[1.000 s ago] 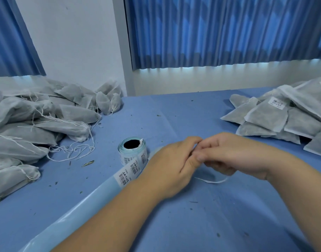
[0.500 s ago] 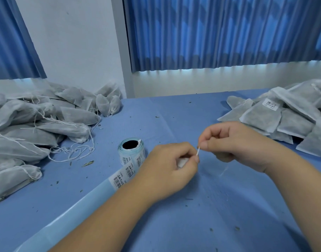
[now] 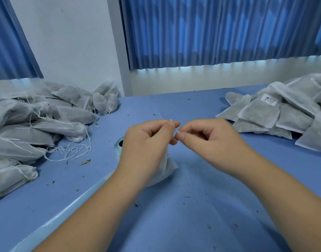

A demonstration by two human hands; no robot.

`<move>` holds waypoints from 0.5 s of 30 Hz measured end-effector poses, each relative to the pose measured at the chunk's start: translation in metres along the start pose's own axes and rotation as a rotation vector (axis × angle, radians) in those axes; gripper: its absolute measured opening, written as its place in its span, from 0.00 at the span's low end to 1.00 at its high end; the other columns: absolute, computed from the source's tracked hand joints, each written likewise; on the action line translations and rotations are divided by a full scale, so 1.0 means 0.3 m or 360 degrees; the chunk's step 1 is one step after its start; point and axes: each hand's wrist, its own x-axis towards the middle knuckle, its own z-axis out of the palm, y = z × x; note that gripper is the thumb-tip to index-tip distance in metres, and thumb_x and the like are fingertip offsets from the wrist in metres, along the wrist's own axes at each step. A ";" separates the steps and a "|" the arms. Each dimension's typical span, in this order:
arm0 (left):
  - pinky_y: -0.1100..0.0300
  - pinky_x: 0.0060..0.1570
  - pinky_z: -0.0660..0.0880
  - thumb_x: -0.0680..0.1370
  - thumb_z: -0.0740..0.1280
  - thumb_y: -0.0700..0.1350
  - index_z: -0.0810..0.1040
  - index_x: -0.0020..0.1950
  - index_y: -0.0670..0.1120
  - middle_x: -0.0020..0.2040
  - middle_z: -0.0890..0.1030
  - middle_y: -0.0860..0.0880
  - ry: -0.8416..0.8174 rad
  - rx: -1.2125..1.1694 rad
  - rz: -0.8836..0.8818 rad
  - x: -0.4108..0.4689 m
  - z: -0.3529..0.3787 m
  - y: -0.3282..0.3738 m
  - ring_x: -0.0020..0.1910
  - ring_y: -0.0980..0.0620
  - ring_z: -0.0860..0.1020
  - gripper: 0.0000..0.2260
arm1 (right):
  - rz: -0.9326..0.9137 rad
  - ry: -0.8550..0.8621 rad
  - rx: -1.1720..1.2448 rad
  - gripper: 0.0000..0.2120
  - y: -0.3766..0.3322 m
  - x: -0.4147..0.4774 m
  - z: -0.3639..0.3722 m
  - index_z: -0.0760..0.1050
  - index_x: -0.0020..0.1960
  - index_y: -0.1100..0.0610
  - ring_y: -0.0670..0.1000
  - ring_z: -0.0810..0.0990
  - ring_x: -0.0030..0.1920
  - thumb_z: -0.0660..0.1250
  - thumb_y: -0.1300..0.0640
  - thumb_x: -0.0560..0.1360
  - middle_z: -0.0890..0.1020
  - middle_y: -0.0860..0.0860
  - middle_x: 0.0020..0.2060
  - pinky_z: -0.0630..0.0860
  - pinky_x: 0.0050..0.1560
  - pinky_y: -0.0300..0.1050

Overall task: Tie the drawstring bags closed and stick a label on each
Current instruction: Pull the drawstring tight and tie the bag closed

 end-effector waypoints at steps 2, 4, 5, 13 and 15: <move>0.76 0.32 0.68 0.77 0.68 0.43 0.83 0.33 0.56 0.29 0.81 0.58 -0.0035 0.0275 0.0066 0.001 0.001 -0.002 0.31 0.65 0.77 0.14 | -0.0020 0.0029 0.0026 0.07 -0.012 -0.001 -0.027 0.82 0.38 0.52 0.44 0.63 0.26 0.69 0.56 0.74 0.70 0.56 0.25 0.61 0.27 0.34; 0.76 0.32 0.67 0.77 0.68 0.44 0.83 0.31 0.56 0.29 0.81 0.59 -0.0166 0.0439 0.0068 -0.001 0.000 -0.003 0.32 0.66 0.77 0.15 | -0.0026 0.0063 0.0000 0.07 -0.014 0.001 -0.046 0.82 0.38 0.51 0.45 0.64 0.27 0.67 0.55 0.72 0.73 0.62 0.29 0.62 0.27 0.35; 0.76 0.33 0.67 0.77 0.68 0.46 0.83 0.32 0.57 0.30 0.81 0.59 -0.0265 0.0475 0.0057 -0.002 -0.003 -0.001 0.32 0.66 0.77 0.14 | -0.0022 0.0086 -0.0020 0.07 -0.010 0.003 -0.051 0.81 0.37 0.52 0.45 0.64 0.27 0.67 0.56 0.72 0.73 0.64 0.30 0.62 0.27 0.35; 0.63 0.26 0.69 0.71 0.67 0.47 0.81 0.33 0.47 0.28 0.74 0.50 -0.0805 -0.0459 -0.0598 0.021 -0.060 0.025 0.21 0.54 0.68 0.08 | 0.0095 -0.0022 -0.0024 0.09 0.019 0.003 -0.006 0.81 0.36 0.52 0.45 0.63 0.27 0.68 0.52 0.74 0.70 0.52 0.26 0.61 0.27 0.34; 0.62 0.26 0.69 0.70 0.67 0.45 0.78 0.33 0.46 0.28 0.72 0.51 -0.0869 -0.0710 -0.0854 0.033 -0.069 0.014 0.21 0.55 0.66 0.07 | 0.0145 -0.0041 -0.0063 0.10 0.028 0.004 -0.001 0.81 0.36 0.53 0.42 0.64 0.25 0.68 0.52 0.74 0.69 0.44 0.24 0.61 0.26 0.31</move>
